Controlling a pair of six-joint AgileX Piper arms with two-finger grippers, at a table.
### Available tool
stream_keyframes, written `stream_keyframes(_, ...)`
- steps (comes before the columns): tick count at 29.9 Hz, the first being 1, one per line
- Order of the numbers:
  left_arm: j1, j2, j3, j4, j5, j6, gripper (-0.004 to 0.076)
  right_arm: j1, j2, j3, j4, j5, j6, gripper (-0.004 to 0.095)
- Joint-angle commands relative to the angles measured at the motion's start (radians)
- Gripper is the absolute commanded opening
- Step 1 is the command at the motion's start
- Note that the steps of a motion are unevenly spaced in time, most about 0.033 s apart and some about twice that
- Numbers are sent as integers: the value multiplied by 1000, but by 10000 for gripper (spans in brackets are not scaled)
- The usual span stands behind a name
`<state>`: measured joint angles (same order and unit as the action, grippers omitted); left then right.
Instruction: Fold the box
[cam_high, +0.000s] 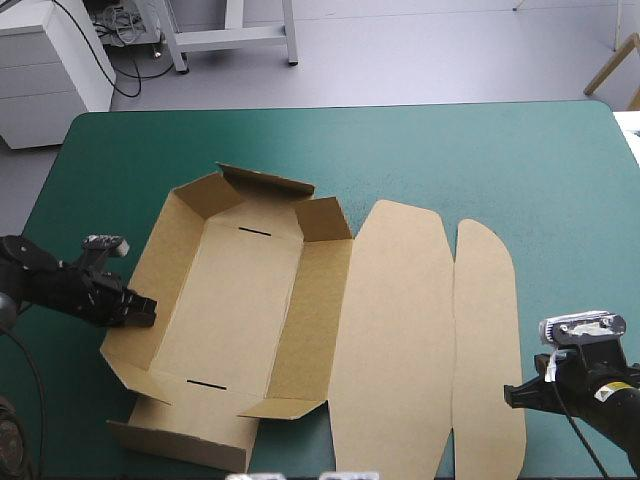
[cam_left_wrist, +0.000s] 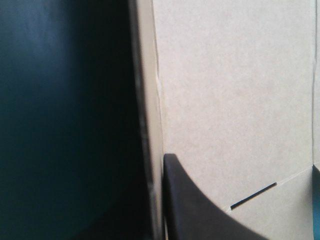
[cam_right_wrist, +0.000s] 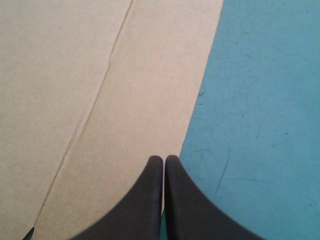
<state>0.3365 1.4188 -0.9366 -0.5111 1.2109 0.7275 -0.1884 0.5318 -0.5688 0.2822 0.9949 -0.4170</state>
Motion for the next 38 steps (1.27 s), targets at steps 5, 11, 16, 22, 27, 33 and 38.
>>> stream_keyframes(5, -251, -26, -254, 170, -54, -98, -10, -1, 3, -27, 19, -50, -10, -4)
stream_keyframes(11, -411, -24, -354, 279, -222, -94, -10, -1, 3, -27, 17, -52, -10, -4)
stream_keyframes(16, -538, -24, -381, 421, -321, -94, -10, -1, 3, -27, 17, -59, -10, -4)
stream_keyframes(22, -678, -24, -381, 586, -464, -96, -10, -1, 3, -27, 15, -59, -10, -4)
stream_keyframes(27, -800, -24, -381, 719, -558, -89, -10, -1, 3, -27, 15, -59, -10, -4)
stream_keyframes(33, -942, -24, -381, 794, -628, 34, -10, -1, 3, -27, 15, -61, -10, -4)
stream_keyframes(38, -1044, -24, -381, 804, -687, 105, -10, -1, 3, -27, 15, -61, -10, -4)
